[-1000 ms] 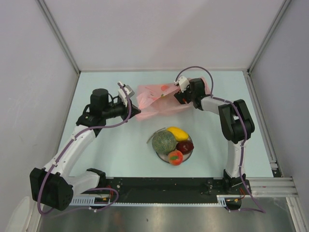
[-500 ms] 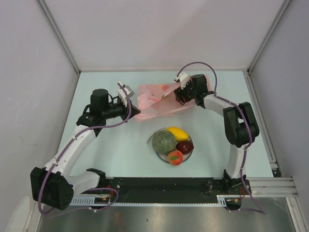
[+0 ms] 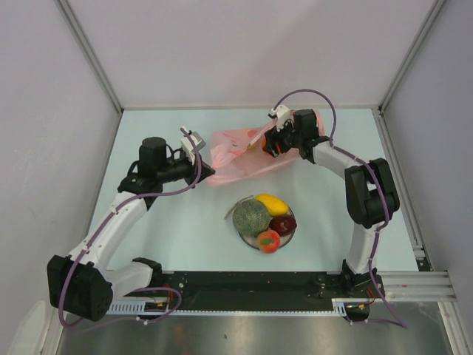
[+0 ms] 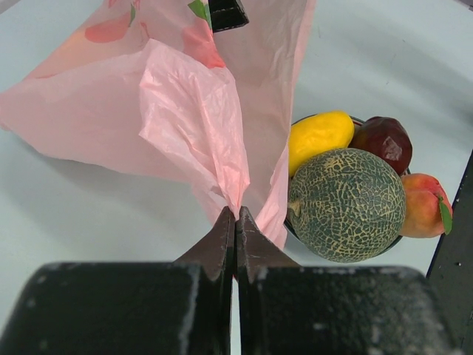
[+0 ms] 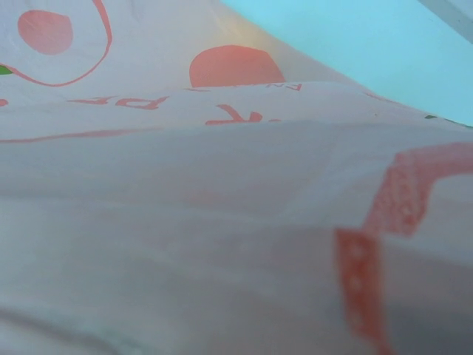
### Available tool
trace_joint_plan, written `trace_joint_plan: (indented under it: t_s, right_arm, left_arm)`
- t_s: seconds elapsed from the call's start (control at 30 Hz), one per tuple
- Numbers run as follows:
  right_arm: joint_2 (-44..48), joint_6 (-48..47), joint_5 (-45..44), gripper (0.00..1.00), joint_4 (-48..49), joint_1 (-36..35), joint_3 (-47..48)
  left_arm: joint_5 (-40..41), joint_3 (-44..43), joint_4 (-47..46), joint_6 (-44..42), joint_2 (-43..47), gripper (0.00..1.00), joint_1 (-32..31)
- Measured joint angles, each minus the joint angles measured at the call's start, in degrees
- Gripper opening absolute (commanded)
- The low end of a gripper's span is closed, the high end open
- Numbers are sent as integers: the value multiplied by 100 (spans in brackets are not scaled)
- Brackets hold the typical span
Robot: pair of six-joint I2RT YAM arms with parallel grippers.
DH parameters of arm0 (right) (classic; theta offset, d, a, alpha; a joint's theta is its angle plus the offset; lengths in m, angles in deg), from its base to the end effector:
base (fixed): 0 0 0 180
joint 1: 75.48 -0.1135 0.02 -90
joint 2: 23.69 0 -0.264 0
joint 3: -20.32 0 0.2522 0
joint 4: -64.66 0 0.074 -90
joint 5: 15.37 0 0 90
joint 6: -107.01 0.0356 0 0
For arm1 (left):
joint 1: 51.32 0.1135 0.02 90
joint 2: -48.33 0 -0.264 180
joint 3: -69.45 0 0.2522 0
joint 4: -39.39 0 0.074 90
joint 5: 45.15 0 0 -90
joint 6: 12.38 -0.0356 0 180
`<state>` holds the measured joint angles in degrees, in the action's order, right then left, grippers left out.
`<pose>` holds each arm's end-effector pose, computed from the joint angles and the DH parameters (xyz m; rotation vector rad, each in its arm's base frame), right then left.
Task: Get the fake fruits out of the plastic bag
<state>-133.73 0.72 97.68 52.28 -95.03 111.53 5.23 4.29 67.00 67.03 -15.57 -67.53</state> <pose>0.4104 0.1605 0.2248 -0.8701 1.9117 0.4587 0.2307 -0.0907 0.3111 0.8756 1.7950 -0.7605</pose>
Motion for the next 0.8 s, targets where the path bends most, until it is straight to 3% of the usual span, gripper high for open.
trace_joint_plan:
  t_s: [0.3,0.4,0.43,0.47,0.8]
  right_arm:
    - [420,-146,120,32,-564,-13,-136]
    - [1154,-256,278,19,-903,15,-435]
    - [1440,-295,339,7,-984,20,-535]
    - [1703,-339,402,2,-1062,20,-608]
    - [3359,-1084,837,0,-1862,-551,-1486]
  left_arm:
    - [28,4,-7,0,-9,0,4]
    - [24,4,-70,11,-52,0,7]
    - [24,4,-96,13,-74,0,9]
    - [24,4,-111,15,-98,0,9]
    - [26,4,-133,59,-181,0,11]
